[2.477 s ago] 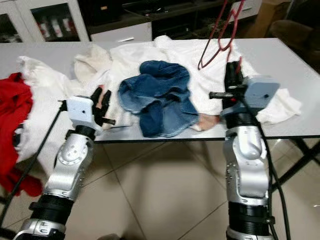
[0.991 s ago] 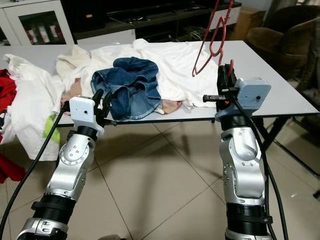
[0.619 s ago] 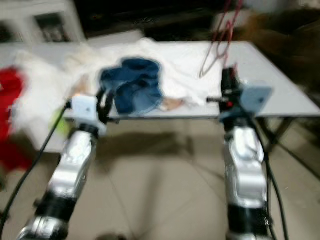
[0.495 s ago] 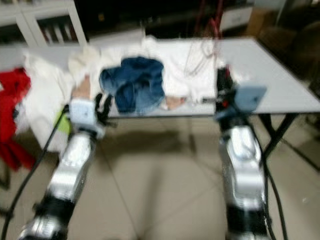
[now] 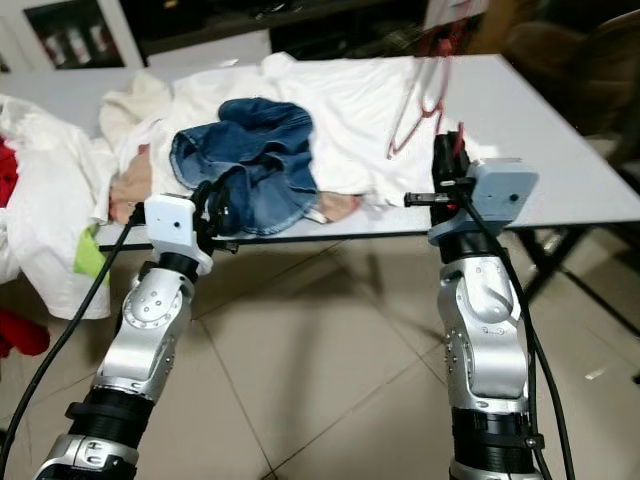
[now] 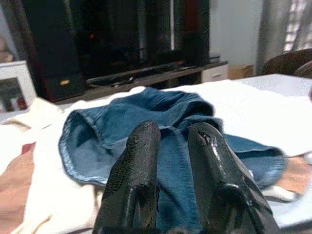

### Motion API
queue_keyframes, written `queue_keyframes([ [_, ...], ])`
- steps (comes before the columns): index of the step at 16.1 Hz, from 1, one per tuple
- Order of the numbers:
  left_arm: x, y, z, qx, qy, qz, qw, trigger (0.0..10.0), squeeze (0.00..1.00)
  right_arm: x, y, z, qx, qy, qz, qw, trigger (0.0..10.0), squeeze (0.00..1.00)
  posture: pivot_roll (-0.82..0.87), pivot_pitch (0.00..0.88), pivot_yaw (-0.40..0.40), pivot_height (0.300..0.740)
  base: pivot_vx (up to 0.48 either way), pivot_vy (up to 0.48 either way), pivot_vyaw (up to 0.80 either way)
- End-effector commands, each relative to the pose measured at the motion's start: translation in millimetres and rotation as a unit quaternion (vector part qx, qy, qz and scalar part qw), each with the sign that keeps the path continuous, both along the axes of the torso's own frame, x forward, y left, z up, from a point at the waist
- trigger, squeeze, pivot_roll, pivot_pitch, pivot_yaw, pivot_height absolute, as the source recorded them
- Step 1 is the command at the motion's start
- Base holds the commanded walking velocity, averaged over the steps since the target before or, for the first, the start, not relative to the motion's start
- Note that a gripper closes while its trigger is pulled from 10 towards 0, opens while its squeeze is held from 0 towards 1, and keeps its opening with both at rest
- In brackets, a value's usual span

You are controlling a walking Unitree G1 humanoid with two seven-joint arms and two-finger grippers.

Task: Hang hanger

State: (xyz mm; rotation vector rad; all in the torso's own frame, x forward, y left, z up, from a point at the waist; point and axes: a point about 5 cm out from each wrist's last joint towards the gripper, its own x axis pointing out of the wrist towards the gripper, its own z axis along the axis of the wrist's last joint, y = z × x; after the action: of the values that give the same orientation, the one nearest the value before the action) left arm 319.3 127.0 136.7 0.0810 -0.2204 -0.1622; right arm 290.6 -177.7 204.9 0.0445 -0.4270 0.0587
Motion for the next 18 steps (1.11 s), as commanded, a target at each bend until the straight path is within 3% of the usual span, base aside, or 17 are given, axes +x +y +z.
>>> queue_keyframes([
  [1, 1.9, 1.3, 3.0, 0.002, -0.001, 0.001, 1.000, 10.0, 0.00, 0.8, 1.8, 1.6, -0.001, -0.002, 0.002, 1.000, 10.0, 0.00, 0.06, 0.005, 0.062, 0.740, 0.300, 0.000, 0.00],
  [12, 2.6, -1.0, 2.5, 0.002, 0.000, -0.002, 1.000, 10.0, 0.00, 1.1, 1.0, 2.2, -0.003, -0.002, 0.002, 1.000, 10.0, 0.00, 0.06, 0.003, 0.059, 0.740, 0.295, 0.000, 0.00],
  [18, 3.0, -1.6, 2.6, 0.003, -0.001, -0.004, 1.000, 10.0, 0.00, 1.2, 1.2, 2.6, -0.004, -0.003, 0.002, 1.000, 10.0, 0.00, 0.06, 0.000, 0.060, 0.740, 0.000, 0.000, 0.00],
])
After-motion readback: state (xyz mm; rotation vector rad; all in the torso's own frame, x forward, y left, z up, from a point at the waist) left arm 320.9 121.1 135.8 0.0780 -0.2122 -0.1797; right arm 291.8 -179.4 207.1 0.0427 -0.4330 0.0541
